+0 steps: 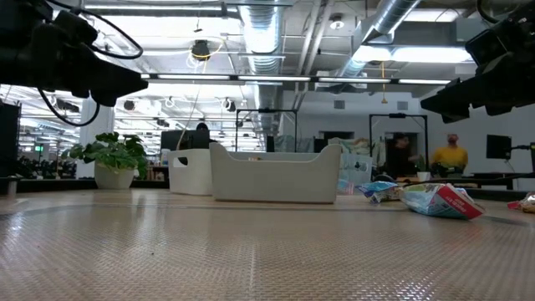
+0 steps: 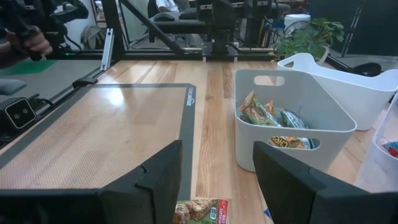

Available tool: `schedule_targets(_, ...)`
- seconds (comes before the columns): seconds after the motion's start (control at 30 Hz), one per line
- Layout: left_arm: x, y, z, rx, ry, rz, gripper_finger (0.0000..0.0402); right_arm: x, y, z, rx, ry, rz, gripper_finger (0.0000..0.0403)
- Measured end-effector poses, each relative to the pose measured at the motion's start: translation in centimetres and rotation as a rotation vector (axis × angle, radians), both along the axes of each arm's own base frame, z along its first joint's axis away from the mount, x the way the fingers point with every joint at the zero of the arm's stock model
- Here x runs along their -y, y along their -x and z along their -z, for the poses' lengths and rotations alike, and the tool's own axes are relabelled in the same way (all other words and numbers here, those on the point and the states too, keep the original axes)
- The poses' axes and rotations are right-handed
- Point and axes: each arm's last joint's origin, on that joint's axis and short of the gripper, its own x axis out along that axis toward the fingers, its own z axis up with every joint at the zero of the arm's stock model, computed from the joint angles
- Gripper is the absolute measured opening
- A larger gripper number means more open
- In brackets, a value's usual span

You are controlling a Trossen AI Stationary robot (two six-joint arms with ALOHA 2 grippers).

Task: Pick and place Granola Bars by type
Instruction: Put the red granola bar into the transparent bin

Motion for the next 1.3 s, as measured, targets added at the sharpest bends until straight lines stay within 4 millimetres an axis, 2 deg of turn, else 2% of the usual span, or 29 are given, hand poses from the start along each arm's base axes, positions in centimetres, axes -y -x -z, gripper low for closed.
schedule_targets(0.93,0.0,0.0,0.1,-0.013,-0.036,-0.001,0.0169,0.0,0.0,0.0,0.0,-0.001,0.0,0.0191)
schedule_targets(1.0,0.0,0.0,0.1,-0.013,-0.036,-0.001,0.0169,0.0,0.0,0.0,-0.005,-0.063,0.011,0.0191)
schedule_targets(1.1,0.0,0.0,0.1,-0.014,-0.036,-0.001,0.0169,0.0,0.0,-0.4,-0.035,-0.302,0.06,0.0191)
schedule_targets(1.2,0.0,0.0,0.1,-0.014,-0.037,-0.001,0.0169,0.1,-0.1,-2.1,-0.056,-0.499,0.111,0.0191)
schedule_targets(1.3,0.0,0.0,0.1,-0.014,-0.039,-0.001,0.0169,0.1,-0.7,-3.3,-0.171,-0.534,0.164,0.0191)
